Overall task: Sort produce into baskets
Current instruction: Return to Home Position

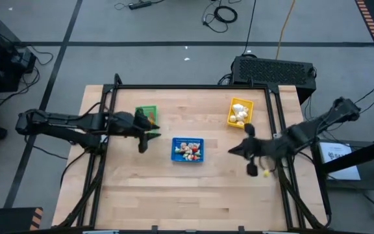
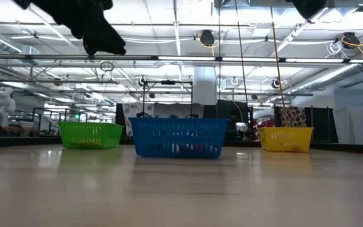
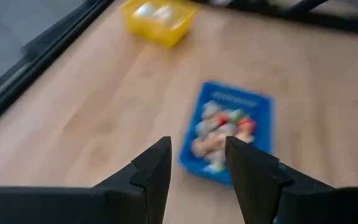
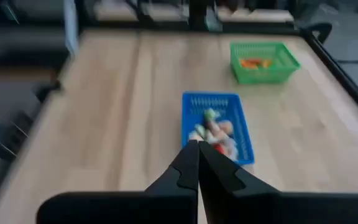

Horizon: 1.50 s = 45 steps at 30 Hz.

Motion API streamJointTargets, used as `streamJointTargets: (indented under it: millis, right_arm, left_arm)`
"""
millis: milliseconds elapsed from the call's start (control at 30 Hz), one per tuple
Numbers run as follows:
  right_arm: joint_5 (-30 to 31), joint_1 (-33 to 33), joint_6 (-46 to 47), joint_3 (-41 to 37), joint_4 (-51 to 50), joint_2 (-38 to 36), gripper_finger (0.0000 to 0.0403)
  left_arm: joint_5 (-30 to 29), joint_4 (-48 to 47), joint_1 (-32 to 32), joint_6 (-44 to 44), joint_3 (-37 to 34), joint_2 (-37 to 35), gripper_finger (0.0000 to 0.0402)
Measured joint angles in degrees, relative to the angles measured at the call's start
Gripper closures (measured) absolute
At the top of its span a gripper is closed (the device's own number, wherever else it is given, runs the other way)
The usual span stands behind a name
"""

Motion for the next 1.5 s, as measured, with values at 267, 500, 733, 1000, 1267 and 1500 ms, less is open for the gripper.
streamJointTargets:
  millis: [267,500,733,1000,1267,1500]
  right_arm:
    - [-7.9,-3.9,5.3,-25.2,23.8,-22.7,0.0403]
    - [-7.9,-3.9,7.1,-39.5,35.2,-29.3,0.0403]
    - [-7.8,-3.9,7.6,-48.3,43.9,-33.1,0.0403]
    - [-7.8,-3.9,7.2,-52.2,44.6,-38.2,0.0403]
    - [-7.3,-5.4,3.4,-53.4,42.8,-46.0,0.0403]
    - [-9.1,-9.0,4.0,-53.3,34.4,-55.5,0.0403]
  left_arm:
    - [7.0,25.9,-2.5,0.5,-15.6,-8.9,0.0242]
    - [7.1,37.5,-2.8,-3.0,-27.9,-15.9,0.0242]
    - [7.1,43.2,-2.9,-10.2,-38.3,-20.5,0.0242]
    - [6.6,46.5,-3.1,-9.8,-41.7,-21.8,0.0242]
    - [6.9,46.4,-3.1,-7.4,-41.8,-21.9,0.0242]
    - [7.3,46.0,-3.1,-7.5,-41.8,-21.8,0.0242]
